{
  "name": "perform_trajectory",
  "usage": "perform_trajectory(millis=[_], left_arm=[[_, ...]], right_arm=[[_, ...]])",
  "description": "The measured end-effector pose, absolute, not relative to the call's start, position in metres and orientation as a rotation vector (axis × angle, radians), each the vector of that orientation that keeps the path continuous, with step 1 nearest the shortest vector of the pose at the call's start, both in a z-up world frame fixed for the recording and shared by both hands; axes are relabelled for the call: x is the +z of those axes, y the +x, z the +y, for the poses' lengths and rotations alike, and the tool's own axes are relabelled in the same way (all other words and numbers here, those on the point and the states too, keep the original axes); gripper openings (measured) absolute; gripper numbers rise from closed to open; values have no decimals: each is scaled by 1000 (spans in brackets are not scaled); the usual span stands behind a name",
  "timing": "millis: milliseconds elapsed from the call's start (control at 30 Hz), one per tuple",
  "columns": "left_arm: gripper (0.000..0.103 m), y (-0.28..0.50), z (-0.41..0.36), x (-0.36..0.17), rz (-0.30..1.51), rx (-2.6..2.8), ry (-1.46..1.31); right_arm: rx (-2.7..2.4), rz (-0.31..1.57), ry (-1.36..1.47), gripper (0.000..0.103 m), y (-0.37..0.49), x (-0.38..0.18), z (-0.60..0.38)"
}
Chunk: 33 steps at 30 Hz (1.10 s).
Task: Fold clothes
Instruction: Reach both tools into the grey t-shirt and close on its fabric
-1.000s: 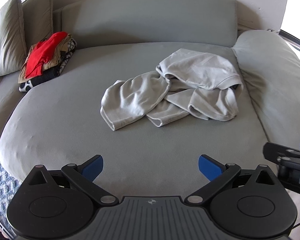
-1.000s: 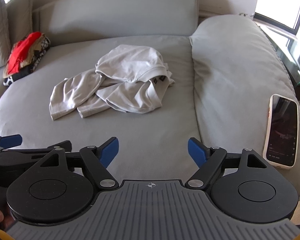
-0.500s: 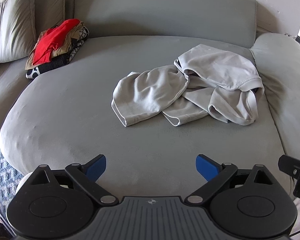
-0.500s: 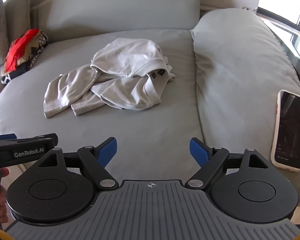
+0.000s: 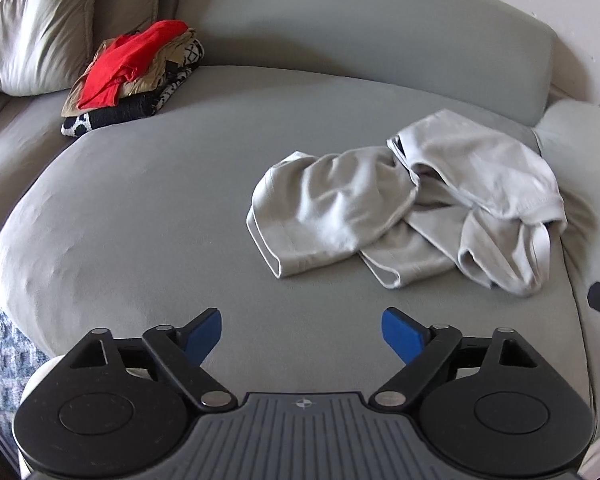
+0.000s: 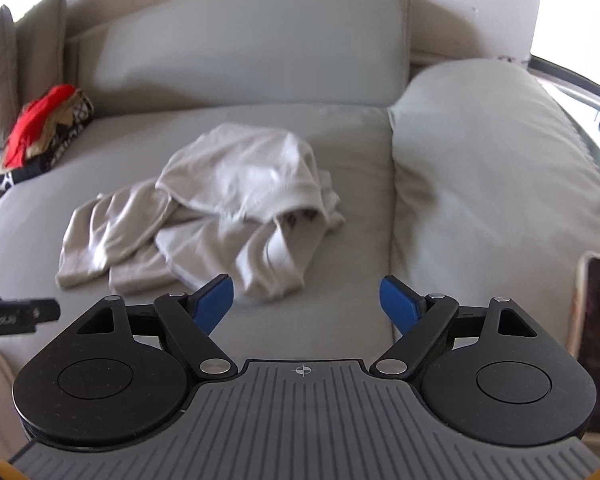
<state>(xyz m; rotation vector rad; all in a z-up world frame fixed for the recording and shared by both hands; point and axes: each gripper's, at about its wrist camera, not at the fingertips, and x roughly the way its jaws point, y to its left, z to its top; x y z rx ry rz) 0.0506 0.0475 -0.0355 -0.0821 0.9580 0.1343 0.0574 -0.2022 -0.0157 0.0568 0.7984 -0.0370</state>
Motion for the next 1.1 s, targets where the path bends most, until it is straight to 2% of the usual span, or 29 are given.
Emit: perform_trajectory(millis=[67, 200, 333, 500, 633, 700, 733, 767, 800, 833, 1100], left_arm=[[79, 58, 46, -38, 964, 116, -95], [80, 70, 40, -43, 967, 57, -129], [80, 82, 41, -51, 986, 75, -167], [71, 108, 37, -65, 986, 15, -222], [70, 138, 23, -80, 1011, 18, -208], [70, 147, 18, -83, 1013, 37, -192], [70, 148, 18, -82, 1013, 36, -197], [70, 149, 17, -81, 1012, 35, -202], [70, 147, 18, -79, 1010, 28, -214], [70, 144, 18, -78, 1009, 18, -224], [63, 110, 20, -78, 993, -233, -483]], right_arm=[[-24, 794, 58, 83, 73, -19, -202], [62, 751, -17, 82, 99, -24, -188], [200, 721, -134, 63, 122, -36, -163], [273, 730, -200, 61, 150, -56, -140], [249, 720, -147, 63, 159, -61, -146], [211, 701, -96, 59, 161, -59, -153], [191, 692, -70, 48, 163, -58, -156], [172, 682, -45, 24, 164, -57, -159], [153, 673, -19, 9, 165, -57, -162], [134, 663, 6, 3, 167, -56, -166], [33, 656, 222, 2, 168, -53, -204]])
